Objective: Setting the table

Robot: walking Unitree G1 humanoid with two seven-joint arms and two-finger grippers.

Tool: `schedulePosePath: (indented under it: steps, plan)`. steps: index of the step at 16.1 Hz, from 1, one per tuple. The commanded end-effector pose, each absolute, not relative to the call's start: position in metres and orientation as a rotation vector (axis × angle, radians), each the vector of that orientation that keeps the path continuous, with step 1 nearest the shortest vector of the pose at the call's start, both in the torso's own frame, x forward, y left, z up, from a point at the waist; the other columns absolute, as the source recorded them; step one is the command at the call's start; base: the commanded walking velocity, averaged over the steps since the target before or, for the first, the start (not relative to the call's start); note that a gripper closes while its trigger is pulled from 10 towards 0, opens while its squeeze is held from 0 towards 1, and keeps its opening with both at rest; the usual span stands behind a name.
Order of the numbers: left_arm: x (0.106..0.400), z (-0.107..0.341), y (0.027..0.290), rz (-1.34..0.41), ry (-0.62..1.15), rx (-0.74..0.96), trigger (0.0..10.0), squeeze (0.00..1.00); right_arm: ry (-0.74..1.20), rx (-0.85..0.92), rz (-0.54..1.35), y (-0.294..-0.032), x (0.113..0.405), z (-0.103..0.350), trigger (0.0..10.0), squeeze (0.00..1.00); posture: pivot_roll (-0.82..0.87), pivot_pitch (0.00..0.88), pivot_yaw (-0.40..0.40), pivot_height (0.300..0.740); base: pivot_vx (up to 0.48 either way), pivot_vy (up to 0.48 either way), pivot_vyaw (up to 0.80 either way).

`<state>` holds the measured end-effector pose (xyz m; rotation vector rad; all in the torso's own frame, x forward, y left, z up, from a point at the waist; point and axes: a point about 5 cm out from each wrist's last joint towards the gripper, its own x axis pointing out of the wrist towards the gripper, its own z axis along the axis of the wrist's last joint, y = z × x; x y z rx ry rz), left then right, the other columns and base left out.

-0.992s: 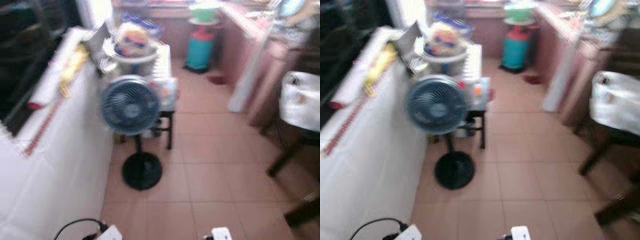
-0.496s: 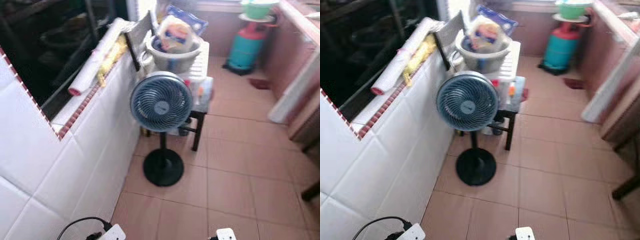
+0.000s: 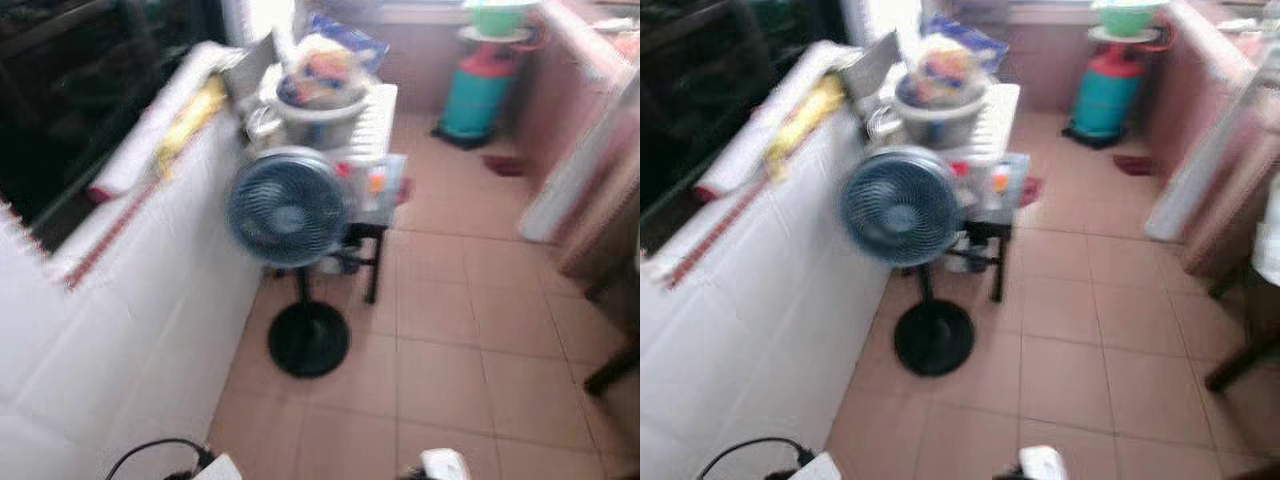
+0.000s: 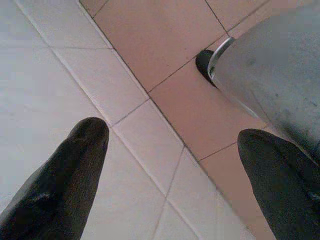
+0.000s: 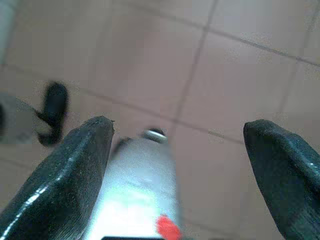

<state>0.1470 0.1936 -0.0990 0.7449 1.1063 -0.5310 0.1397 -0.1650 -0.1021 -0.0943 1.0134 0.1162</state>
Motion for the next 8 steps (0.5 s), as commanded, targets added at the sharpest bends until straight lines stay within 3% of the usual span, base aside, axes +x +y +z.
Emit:
schedulePosePath:
  steps: [1, 8]
  plan:
    - [0.1448, -0.1013, 0.1762, -0.577, 1.086, 0.692, 10.0, 0.0, 1.047, -0.114, 0.096, -0.1745, 0.1303, -0.1049, 10.0, 0.0, 0.12, 0.045, -0.021, 0.74, 0.0, 0.0, 0.0]
    - [0.1449, -0.1016, 0.1745, -0.595, 1.092, 0.708, 10.0, 0.0, 1.045, -0.136, 0.115, -0.1738, 0.1306, -0.1048, 10.0, 0.0, 0.12, 0.047, -0.027, 0.74, 0.0, 0.0, 0.0]
